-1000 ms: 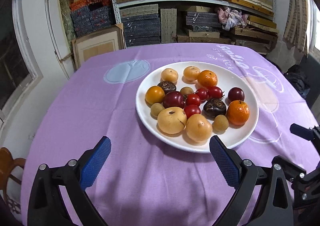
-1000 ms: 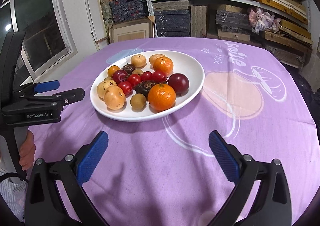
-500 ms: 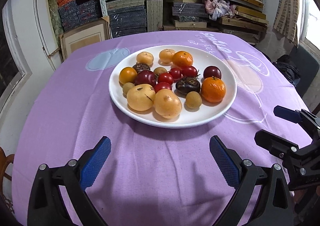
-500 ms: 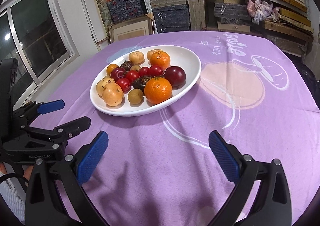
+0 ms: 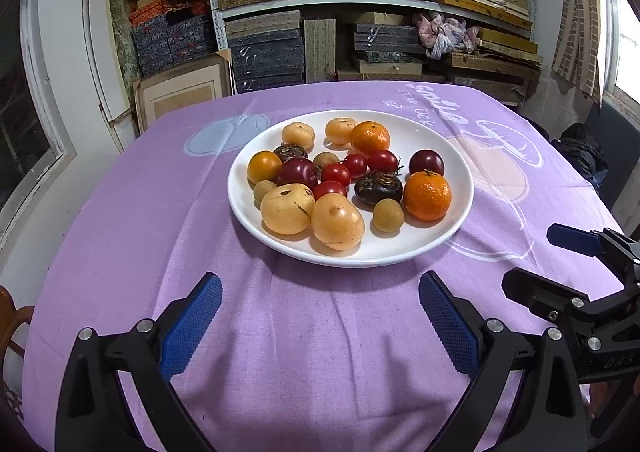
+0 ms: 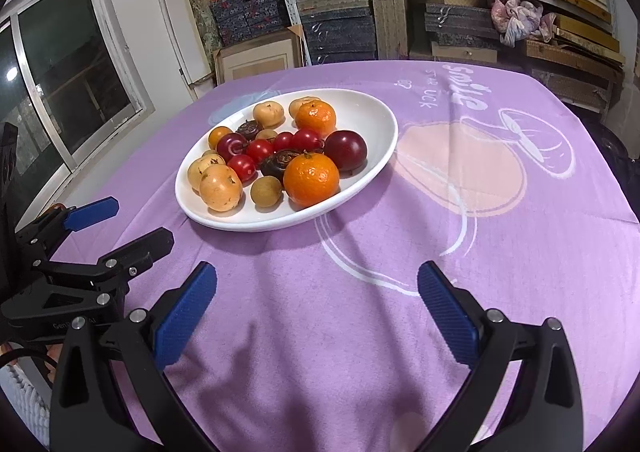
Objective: Organize fruits
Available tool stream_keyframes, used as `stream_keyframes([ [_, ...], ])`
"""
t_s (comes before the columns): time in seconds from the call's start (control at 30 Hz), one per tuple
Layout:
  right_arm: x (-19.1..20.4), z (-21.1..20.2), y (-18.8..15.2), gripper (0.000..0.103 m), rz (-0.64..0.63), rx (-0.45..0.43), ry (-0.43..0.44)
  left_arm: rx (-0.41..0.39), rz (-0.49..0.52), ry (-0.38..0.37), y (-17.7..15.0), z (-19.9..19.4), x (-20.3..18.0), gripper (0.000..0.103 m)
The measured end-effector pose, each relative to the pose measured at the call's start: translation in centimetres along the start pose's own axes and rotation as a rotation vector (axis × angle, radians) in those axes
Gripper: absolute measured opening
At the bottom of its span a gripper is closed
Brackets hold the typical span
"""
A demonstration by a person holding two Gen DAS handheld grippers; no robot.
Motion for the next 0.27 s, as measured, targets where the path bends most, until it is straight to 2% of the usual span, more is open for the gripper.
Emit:
stream_keyframes([
  [0.27, 0.46, 0.06, -0.21, 0.099, -0.029, -0.005, -0.019, -0.005, -0.008, -0.008, 0.04, -0.31, 0.47, 0.099],
])
Point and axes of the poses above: each gripper's, at about its wrist camera, not at the fingertips, and z roughly the way its jaws point, x to its left, y to its top, the point moved 5 cm from there along z, roughly the way its jaws point
